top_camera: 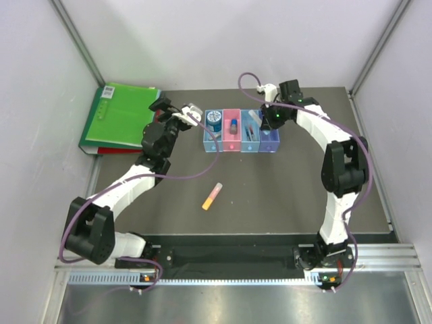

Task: Sort the stationery into containers
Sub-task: Place the pen in the storage box.

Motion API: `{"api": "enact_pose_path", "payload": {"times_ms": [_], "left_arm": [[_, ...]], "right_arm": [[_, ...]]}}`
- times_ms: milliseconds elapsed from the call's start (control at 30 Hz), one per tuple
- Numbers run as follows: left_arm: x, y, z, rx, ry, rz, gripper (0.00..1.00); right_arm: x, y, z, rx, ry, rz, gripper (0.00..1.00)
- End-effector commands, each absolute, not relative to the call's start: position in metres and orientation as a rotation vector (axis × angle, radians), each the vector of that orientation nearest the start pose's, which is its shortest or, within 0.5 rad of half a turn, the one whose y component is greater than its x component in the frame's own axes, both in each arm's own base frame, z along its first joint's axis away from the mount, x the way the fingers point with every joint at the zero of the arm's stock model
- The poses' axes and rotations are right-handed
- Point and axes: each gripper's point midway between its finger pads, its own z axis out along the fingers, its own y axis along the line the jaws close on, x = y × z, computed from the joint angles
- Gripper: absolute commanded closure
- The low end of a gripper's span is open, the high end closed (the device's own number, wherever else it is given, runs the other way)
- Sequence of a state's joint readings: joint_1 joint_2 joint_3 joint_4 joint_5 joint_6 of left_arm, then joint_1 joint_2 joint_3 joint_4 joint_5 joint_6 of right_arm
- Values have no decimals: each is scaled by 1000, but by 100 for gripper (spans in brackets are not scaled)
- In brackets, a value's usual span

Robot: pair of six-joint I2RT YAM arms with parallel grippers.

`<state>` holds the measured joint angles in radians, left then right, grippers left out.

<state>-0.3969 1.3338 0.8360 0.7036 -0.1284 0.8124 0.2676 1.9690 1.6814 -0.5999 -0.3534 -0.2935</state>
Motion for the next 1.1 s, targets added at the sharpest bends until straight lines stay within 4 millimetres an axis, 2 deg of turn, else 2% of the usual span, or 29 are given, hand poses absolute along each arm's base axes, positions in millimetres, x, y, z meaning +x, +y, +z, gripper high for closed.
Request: {"api": "enact_pose_path", "payload": {"times_ms": [0,67,167,333,500,733,933,1067], "left_arm": [[433,-122,356,651,1126,467,7],[434,-122,355,658,1128,472,7],[438,-122,357,665,1126,484,7],[446,-125,357,669,1132,491,7],[450,-129,355,682,1139,477,7],[440,-143,334,797,1130,426,7],[435,-145,329,813,1136,401,7],[434,-145,327,813,1143,393,7]], "right_arm": [[504,163,153,-600,2236,464,100],[511,154,153,-530,2246,476,100],[519,151,147,-505,2252,486,100],[521,154,126,-484,2297,516,100],[511,156,113,-464,2334,555,100],[492,155,99,-457,2378,570,100],[476,163,94,-491,2396,587,82],[478,167,102,-527,2373,580,73]]}}
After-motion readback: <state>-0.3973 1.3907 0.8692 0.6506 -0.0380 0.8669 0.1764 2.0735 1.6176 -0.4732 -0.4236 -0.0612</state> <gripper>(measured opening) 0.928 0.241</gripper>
